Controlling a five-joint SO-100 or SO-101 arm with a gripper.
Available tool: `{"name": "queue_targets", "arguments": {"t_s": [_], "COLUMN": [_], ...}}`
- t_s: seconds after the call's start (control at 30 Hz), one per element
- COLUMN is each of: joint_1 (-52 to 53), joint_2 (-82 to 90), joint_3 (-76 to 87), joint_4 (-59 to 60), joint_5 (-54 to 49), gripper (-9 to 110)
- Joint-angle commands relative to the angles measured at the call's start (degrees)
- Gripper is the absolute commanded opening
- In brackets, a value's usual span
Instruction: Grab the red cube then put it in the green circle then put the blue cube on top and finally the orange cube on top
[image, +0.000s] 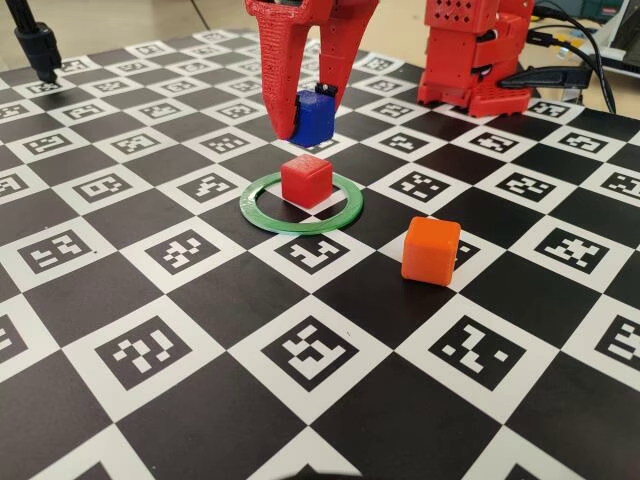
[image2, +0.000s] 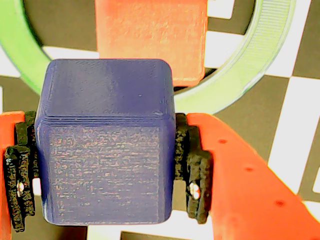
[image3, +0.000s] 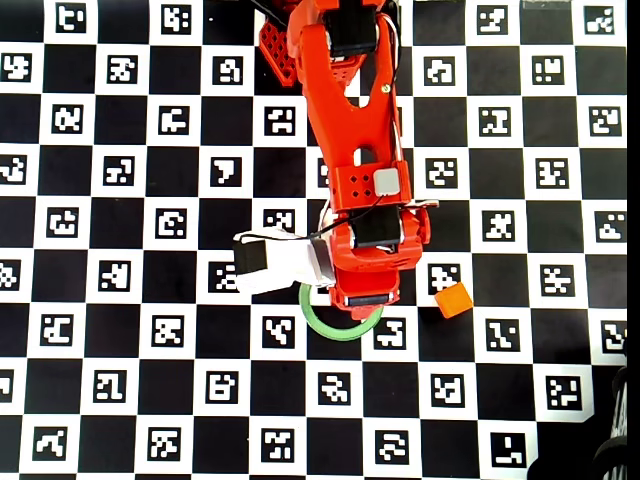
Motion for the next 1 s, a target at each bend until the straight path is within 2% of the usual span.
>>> {"name": "queue_targets", "arguments": {"t_s": [0.0, 0.97], "joint_1": [0.4, 2.2], "joint_2": [1.3, 1.2], "joint_3": [-0.3, 3.4], "joint_4": [-1.2, -4.0], "joint_5": [-1.0, -3.3], "gripper": [-4, -4]}}
